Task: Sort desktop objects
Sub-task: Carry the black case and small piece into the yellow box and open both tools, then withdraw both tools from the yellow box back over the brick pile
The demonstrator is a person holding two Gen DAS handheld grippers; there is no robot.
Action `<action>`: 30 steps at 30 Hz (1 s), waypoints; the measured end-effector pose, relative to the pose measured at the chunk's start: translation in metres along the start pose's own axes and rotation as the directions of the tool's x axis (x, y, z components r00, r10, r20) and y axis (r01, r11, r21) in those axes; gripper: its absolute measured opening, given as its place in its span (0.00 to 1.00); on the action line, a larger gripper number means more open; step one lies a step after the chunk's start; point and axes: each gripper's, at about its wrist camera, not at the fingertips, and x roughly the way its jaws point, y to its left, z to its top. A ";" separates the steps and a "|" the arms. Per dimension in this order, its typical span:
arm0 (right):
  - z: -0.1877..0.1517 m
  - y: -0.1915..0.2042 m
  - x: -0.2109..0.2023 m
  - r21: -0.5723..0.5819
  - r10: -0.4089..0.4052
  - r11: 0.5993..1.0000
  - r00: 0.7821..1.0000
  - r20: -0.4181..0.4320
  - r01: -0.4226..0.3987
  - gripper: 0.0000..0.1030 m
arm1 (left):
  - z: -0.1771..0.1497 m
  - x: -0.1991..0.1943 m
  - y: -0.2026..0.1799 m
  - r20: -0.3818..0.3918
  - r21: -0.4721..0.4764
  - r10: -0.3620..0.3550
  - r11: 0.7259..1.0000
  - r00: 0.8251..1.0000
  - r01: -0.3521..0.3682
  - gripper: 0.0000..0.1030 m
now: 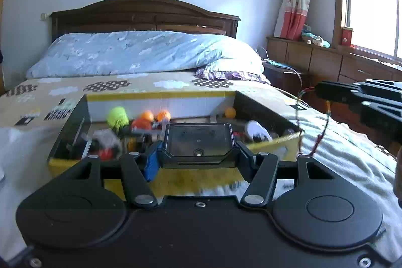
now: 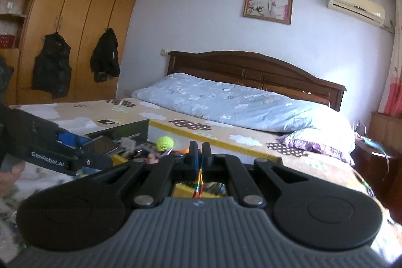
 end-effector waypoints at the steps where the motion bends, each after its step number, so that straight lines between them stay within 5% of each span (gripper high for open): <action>1: 0.002 -0.002 0.011 -0.008 -0.007 1.000 1.000 -0.002 0.007 0.03 | 0.007 0.009 0.000 0.001 0.002 0.003 1.000 1.000 -0.003 0.56; 15: 0.013 -0.052 0.147 0.020 -0.111 0.993 0.991 -0.075 0.113 0.03 | 0.057 0.160 0.007 -0.084 -0.040 0.072 0.996 0.994 -0.075 0.56; 17: 0.006 -0.056 0.159 0.035 -0.122 0.991 0.987 -0.102 0.127 0.04 | 0.055 0.177 0.009 -0.113 -0.041 0.079 0.996 0.990 -0.084 0.64; 18: 0.002 -0.059 0.166 0.056 -0.127 0.989 0.984 -0.122 0.135 0.13 | 0.053 0.184 0.009 -0.128 -0.035 0.088 0.995 0.988 -0.093 0.70; 19: -0.003 -0.062 0.170 0.077 -0.124 0.988 0.982 -0.141 0.136 0.34 | 0.050 0.188 0.009 -0.136 -0.030 0.099 0.994 0.986 -0.104 0.79; 22: -0.018 -0.070 0.181 0.142 -0.098 0.982 0.976 -0.193 0.127 0.63 | 0.039 0.190 0.012 -0.142 -0.019 0.103 0.994 0.984 -0.107 0.80; 30: -0.036 -0.080 0.166 0.200 -0.073 0.973 0.974 -0.216 0.117 0.70 | 0.030 0.167 0.015 -0.147 -0.001 0.110 0.994 0.983 -0.111 0.83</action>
